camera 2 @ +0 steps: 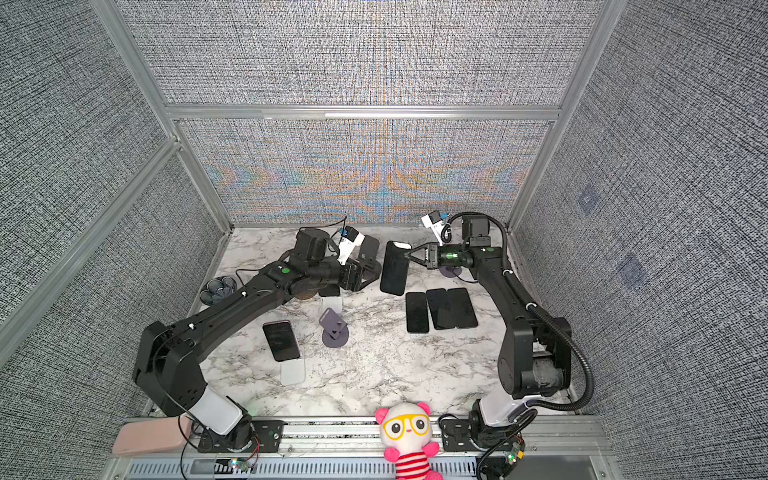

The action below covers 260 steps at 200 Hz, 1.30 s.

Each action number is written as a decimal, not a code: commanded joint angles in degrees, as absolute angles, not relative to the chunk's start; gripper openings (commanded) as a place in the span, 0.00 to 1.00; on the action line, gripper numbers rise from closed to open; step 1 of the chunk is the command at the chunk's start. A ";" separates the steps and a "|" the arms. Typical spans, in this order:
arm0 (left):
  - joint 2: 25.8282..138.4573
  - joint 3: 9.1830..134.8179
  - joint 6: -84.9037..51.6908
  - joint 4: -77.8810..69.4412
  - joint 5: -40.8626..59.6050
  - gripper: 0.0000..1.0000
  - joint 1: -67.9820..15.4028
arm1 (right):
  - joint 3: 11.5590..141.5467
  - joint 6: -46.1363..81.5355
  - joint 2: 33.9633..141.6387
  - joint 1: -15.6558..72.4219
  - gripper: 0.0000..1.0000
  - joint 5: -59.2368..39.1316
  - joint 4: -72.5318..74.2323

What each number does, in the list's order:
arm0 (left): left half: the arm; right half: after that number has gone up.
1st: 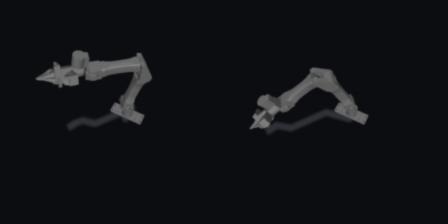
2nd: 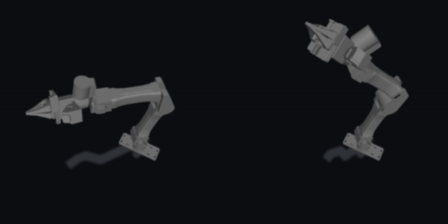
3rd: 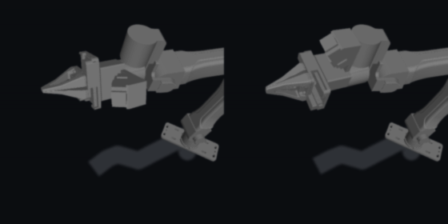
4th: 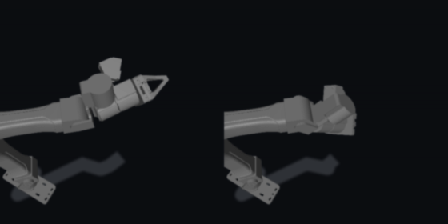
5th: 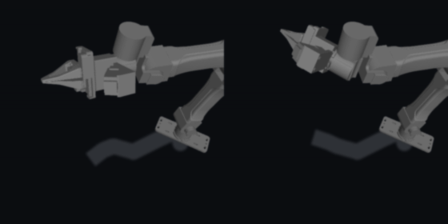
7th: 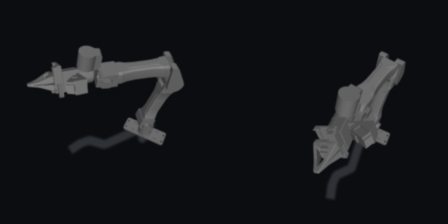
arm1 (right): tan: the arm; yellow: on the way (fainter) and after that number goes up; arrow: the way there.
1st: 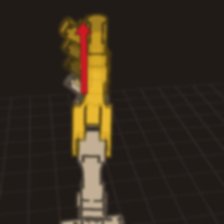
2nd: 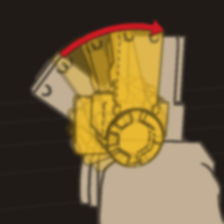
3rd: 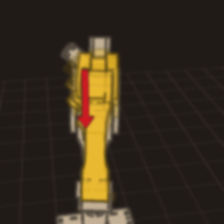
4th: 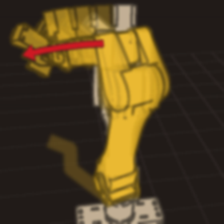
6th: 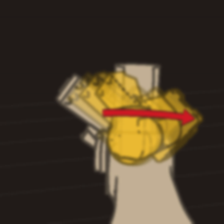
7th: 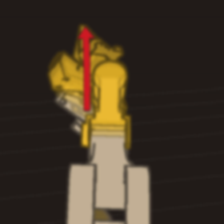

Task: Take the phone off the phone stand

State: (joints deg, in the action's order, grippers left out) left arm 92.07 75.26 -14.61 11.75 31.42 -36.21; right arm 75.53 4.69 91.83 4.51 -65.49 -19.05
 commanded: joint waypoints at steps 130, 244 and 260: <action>96.22 72.66 -26.05 -3.79 46.40 0.17 -35.98 | 70.18 20.37 94.41 6.06 0.00 -78.61 8.11; 98.47 74.75 -29.23 8.83 29.43 0.00 -38.16 | 74.56 5.47 91.60 1.12 0.57 -45.97 -29.21; 99.27 76.25 -29.31 13.38 24.96 0.00 -39.96 | 70.29 5.57 88.90 0.09 0.56 -40.50 -29.14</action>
